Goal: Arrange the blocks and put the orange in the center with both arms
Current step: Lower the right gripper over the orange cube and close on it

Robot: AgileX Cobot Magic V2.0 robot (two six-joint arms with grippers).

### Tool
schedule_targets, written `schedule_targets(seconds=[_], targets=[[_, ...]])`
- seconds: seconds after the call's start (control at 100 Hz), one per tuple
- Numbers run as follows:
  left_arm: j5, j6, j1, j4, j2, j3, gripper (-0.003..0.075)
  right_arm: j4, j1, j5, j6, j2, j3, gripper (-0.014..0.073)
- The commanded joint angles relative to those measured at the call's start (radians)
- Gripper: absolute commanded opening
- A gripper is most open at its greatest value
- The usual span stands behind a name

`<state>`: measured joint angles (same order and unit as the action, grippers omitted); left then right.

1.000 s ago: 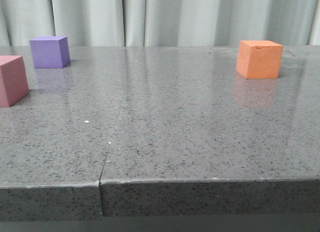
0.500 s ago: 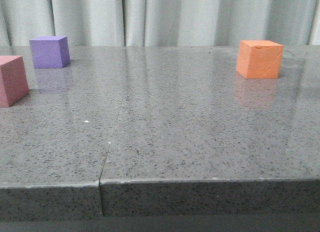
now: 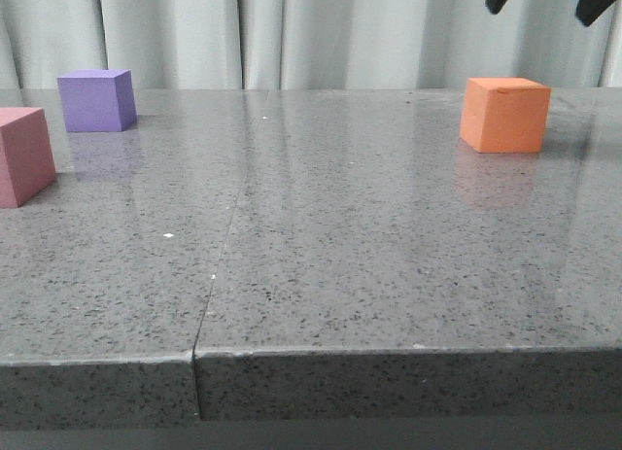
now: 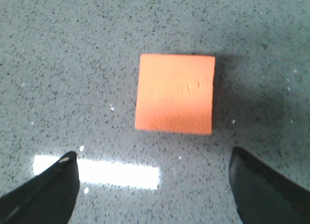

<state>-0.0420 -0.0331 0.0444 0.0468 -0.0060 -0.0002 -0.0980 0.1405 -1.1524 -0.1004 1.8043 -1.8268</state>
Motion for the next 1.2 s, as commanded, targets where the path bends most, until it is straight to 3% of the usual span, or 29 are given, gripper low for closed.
schedule_targets(seconds=[0.0,0.24,0.82,0.92,1.07,1.19], targets=[[0.083,-0.001,-0.002,0.006,-0.029,0.042,-0.0020,0.003,-0.002,-0.002,0.012,0.011,-0.084,0.0621],[0.083,-0.001,-0.002,0.006,-0.029,0.042,-0.0020,0.019,-0.002,-0.018,-0.006,0.131,-0.176,0.0621],[0.083,-0.001,-0.002,0.006,-0.029,0.042,-0.0020,0.033,-0.002,-0.008,-0.006,0.244,-0.179,0.0617],[0.083,-0.001,-0.002,0.006,-0.029,0.042,-0.0020,0.033,-0.002,-0.007,-0.006,0.244,-0.179,0.0530],[0.083,-0.001,-0.002,0.006,-0.029,0.042,-0.0020,0.033,-0.002,0.002,-0.006,0.244,-0.179,0.0324],[0.083,-0.001,-0.002,0.006,-0.029,0.042,-0.0020,0.033,-0.002,0.016,-0.006,0.244,-0.179,0.0261]])
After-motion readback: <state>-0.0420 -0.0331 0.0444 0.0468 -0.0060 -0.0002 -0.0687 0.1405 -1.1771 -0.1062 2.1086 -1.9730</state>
